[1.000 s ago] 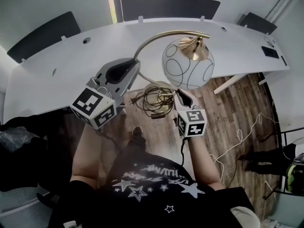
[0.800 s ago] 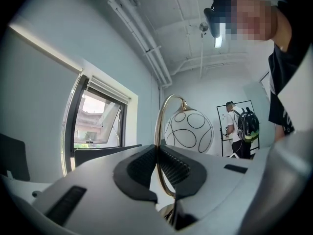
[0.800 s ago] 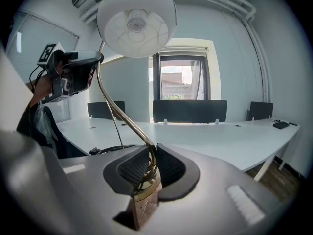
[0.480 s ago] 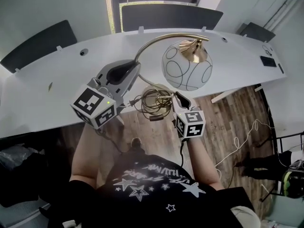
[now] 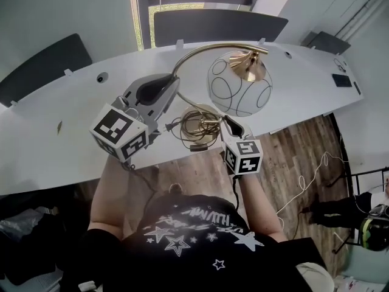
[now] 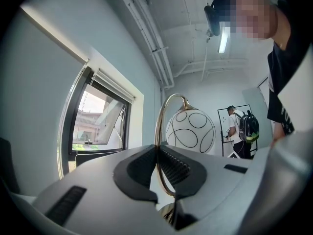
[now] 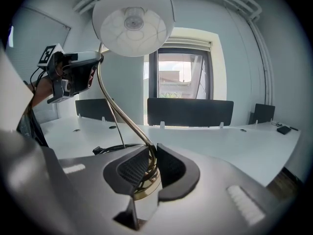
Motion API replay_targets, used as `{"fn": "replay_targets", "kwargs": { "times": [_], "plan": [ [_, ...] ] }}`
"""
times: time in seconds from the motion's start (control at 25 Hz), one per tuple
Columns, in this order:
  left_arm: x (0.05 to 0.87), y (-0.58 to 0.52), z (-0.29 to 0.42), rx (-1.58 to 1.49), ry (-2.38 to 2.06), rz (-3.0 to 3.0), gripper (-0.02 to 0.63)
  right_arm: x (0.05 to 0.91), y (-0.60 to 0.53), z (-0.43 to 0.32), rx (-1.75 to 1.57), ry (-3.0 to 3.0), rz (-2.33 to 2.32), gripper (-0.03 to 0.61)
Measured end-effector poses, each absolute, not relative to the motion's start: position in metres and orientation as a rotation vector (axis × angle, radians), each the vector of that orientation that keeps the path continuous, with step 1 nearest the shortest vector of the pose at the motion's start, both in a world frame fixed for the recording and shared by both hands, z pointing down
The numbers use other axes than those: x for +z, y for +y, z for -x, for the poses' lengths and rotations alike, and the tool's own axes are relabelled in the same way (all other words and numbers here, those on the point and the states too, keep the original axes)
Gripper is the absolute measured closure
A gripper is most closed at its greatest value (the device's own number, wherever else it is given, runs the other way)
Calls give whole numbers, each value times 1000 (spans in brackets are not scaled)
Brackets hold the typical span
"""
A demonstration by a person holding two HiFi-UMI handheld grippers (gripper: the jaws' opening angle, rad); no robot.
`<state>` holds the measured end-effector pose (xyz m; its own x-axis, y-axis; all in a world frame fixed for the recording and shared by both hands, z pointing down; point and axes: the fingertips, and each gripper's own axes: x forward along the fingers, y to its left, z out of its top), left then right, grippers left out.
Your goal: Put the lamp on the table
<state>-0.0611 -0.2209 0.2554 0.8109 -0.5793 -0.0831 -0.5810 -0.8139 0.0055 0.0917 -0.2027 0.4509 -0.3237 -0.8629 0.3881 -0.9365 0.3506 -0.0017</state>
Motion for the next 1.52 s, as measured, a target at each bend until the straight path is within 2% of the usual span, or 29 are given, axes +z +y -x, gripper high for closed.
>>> {"fn": "replay_targets", "kwargs": {
  "times": [0.32, 1.52],
  "plan": [
    [261, -231, 61, 131, 960, 2984, 583, 457, -214, -93, 329, -2296, -1595, 534],
    [283, -410, 43, -6, 1436, 2813, 583, 481, -431, -97, 349, -2493, -1178, 532]
  ]
}}
